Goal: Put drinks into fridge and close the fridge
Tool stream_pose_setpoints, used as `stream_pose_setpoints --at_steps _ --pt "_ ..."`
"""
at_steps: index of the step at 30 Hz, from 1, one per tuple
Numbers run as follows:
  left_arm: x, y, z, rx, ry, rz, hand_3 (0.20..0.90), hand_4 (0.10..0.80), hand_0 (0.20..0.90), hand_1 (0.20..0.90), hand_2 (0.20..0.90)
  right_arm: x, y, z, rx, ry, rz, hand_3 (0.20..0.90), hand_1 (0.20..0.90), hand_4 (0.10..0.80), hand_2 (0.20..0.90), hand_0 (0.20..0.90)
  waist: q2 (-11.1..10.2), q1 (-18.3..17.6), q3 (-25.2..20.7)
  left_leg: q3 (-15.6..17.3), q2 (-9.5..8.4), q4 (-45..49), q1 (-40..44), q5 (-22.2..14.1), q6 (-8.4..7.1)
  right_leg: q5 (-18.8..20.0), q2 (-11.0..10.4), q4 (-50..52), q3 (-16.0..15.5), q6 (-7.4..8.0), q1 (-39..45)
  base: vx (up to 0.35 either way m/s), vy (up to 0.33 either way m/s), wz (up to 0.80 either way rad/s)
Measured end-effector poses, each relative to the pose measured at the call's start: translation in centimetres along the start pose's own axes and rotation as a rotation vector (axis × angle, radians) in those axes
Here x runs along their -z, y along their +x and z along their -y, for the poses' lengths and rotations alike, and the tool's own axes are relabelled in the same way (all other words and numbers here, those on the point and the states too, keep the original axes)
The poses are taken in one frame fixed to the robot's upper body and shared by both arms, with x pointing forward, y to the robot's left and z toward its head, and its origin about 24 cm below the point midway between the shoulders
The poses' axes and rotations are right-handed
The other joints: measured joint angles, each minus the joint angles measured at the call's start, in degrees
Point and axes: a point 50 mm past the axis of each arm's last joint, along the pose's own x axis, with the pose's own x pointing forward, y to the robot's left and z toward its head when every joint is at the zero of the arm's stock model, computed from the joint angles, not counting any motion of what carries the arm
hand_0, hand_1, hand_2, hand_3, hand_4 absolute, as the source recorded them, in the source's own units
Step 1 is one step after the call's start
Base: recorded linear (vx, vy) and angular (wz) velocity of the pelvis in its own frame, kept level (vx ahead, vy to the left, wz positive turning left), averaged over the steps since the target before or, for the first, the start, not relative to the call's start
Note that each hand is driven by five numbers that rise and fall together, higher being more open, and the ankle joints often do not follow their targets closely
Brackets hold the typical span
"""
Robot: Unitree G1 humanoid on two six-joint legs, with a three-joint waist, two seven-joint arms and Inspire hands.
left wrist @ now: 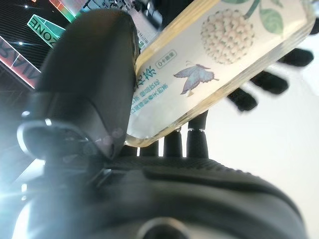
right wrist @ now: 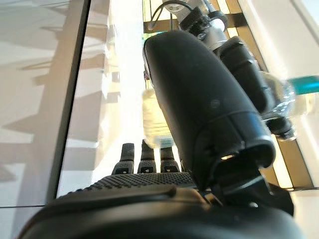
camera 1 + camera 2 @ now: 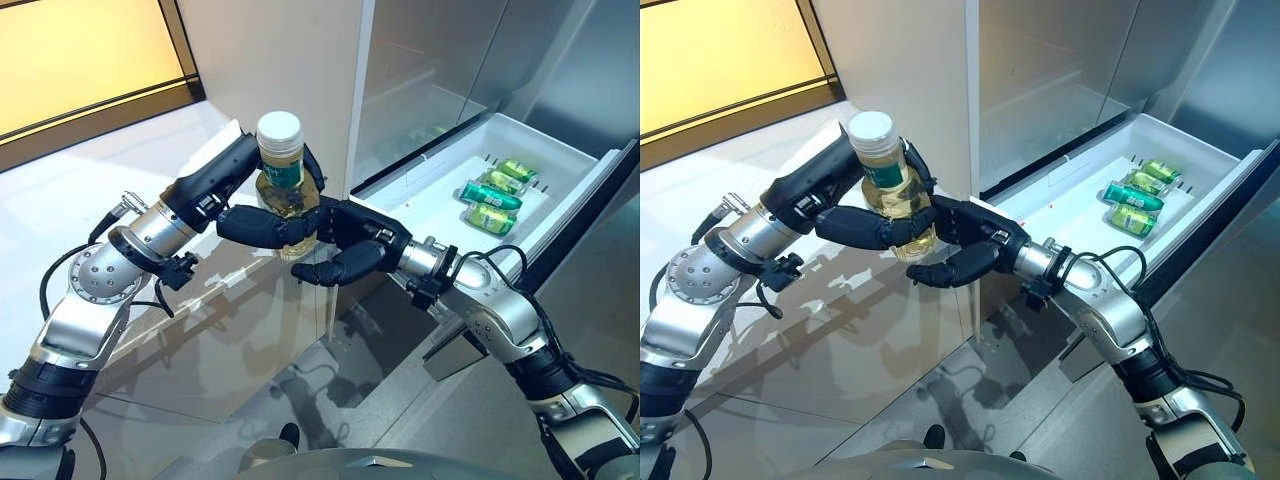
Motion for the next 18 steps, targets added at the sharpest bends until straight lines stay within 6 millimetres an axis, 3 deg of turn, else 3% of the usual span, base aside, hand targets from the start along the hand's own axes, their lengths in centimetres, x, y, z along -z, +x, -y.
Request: stream_pose_setpoints --at_steps 16,17,18 --pt "-0.07 -0.1 -0.05 0.054 0.022 -0.015 0.2 0.1 0.3 0.3 0.3 -0.21 0.19 0.13 0.01 -0.001 -0.004 0.9 0.9 0.8 0.9 0.9 0.0 0.1 0.0 -0.1 0.0 0.0 0.0 0.0 0.0 0.0 0.0 0.0 -0.1 0.0 0.1 0.0 0.0 0.0" --pt "-0.06 -0.1 -0.04 0.055 0.021 -0.015 0.2 0.1 0.3 0.3 0.3 -0.18 0.2 0.12 0.011 0.003 -0.007 0.744 0.766 0.644 0.766 0.766 0.0 0.1 0.0 -0.1 0.0 0.0 0.0 0.0 0.0 0.0 0.0 0.0 -0.1 0.0 0.1 0.0 0.0 0.0" --pt "-0.06 -0.1 -0.03 0.055 0.021 -0.015 0.2 0.1 0.3 0.3 0.3 -0.14 0.23 0.09 0.012 0.005 -0.009 0.365 0.441 0.265 0.441 0.441 0.0 0.1 0.0 -0.1 0.0 0.0 0.0 0.0 0.0 0.0 0.0 0.0 -0.1 0.0 0.1 0.0 0.0 0.0"
